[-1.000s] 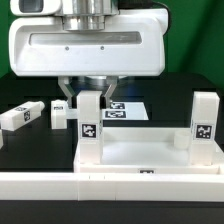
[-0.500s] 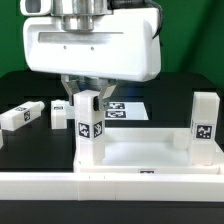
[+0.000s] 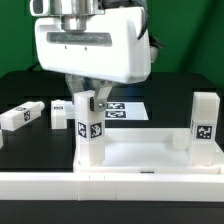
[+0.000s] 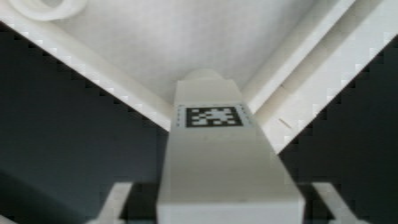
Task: Assemble desk
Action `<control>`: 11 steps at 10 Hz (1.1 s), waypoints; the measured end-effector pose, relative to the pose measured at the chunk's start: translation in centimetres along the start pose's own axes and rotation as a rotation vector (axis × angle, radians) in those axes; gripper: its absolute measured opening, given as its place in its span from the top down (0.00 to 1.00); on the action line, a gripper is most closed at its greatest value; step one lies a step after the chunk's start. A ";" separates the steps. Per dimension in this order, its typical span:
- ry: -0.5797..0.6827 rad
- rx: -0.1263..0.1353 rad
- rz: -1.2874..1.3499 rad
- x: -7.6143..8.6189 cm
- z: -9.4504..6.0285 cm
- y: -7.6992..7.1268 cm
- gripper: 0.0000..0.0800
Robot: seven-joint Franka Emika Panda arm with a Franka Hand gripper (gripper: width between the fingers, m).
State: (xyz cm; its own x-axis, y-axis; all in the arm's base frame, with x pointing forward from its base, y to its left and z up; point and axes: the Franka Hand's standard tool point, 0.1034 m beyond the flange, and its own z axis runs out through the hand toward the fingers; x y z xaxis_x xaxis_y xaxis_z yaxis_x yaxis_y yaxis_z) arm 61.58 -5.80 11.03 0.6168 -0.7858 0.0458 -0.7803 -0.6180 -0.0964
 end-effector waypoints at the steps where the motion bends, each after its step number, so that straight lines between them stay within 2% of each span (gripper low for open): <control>1: 0.000 0.000 -0.022 0.0 0.0 0.0 0.36; 2: 0.000 0.000 -0.028 0.0 0.0 0.0 0.36; 3: 0.000 -0.002 -0.077 0.0 0.0 0.0 0.24; 4: 0.000 -0.002 -0.185 0.0 0.1 0.0 0.20; 11: -0.001 -0.004 -0.745 -0.1 0.1 -0.1 0.19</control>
Offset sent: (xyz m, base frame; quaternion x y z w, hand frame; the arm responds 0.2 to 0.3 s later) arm 0.0019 -0.0031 -0.0018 -0.0098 0.0021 -0.1762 0.9843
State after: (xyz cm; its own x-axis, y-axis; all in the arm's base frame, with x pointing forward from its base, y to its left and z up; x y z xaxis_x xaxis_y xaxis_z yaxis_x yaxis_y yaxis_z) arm 61.56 -5.64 10.94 0.9827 -0.1586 0.0961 -0.1558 -0.9871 -0.0363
